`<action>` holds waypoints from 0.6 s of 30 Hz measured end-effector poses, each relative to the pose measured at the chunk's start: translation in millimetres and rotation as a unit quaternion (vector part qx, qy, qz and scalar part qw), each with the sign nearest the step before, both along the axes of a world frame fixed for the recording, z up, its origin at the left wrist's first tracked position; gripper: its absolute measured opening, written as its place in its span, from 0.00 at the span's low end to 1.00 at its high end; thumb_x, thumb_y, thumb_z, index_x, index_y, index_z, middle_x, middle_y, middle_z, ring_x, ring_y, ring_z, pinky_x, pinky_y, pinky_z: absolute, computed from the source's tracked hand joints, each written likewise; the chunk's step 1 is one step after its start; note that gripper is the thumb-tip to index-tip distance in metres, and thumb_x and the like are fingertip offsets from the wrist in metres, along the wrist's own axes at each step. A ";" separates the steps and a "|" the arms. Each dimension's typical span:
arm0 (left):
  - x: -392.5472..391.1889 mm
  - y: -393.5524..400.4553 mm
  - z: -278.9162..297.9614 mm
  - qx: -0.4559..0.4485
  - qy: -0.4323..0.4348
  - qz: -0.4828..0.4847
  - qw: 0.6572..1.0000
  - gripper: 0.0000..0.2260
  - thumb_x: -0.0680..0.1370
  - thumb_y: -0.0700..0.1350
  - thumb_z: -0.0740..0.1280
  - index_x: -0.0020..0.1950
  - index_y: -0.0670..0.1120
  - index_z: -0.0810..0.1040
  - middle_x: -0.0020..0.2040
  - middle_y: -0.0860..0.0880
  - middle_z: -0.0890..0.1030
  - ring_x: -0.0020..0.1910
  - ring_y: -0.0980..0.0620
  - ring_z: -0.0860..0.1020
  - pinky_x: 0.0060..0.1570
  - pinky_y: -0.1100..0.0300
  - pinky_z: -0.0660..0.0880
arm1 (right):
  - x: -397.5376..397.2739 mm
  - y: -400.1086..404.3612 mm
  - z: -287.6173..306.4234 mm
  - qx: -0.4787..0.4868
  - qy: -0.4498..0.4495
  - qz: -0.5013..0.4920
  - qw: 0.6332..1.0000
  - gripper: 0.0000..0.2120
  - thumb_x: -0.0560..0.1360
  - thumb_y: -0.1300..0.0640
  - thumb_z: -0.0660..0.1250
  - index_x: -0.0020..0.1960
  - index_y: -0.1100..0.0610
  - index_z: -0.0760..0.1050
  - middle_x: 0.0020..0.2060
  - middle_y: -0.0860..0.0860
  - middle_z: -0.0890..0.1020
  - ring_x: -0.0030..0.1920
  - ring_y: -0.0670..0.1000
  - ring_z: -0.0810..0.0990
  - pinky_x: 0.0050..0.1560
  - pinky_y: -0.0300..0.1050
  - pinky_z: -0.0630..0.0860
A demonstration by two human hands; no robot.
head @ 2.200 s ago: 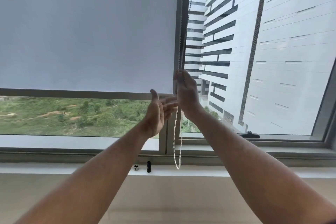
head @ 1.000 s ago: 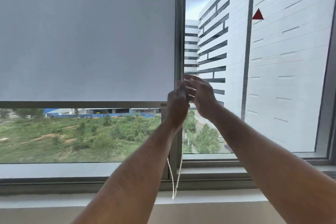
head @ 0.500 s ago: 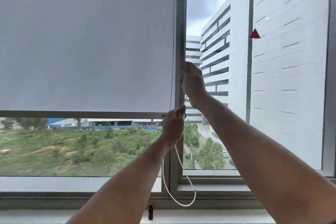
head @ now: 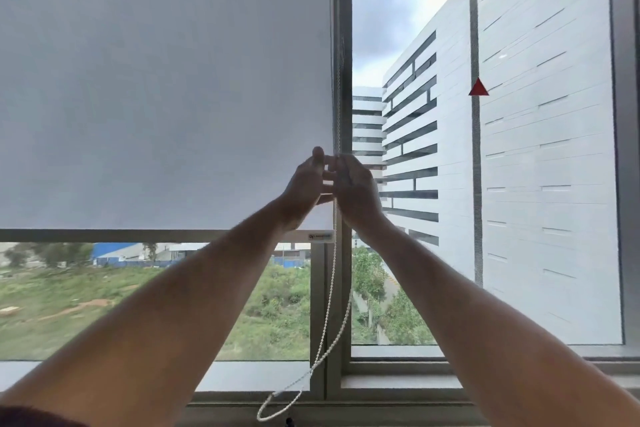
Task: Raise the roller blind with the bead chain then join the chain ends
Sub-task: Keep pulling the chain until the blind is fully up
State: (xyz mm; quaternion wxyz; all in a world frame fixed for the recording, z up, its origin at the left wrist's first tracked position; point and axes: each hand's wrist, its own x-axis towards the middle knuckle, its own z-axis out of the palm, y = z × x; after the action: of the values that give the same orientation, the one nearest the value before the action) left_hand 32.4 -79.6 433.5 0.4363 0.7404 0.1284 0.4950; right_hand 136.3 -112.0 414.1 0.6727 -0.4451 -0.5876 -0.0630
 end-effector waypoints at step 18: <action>23.9 -34.2 71.6 -0.163 -0.113 0.010 0.980 0.26 0.84 0.60 0.56 0.28 0.51 0.64 0.28 0.50 0.64 0.24 0.53 0.58 0.26 0.59 0.56 | 14.2 -15.2 -64.6 0.003 -0.123 -0.061 0.991 0.11 0.86 0.58 0.57 0.50 0.53 0.76 0.31 0.30 0.77 0.28 0.38 0.74 0.32 0.39 0.66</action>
State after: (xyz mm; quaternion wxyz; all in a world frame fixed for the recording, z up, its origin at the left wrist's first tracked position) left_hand 56.3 -113.7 505.1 0.5574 0.5977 0.1649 0.5521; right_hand 150.5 -127.2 349.5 0.5916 -0.4674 -0.6373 -0.1596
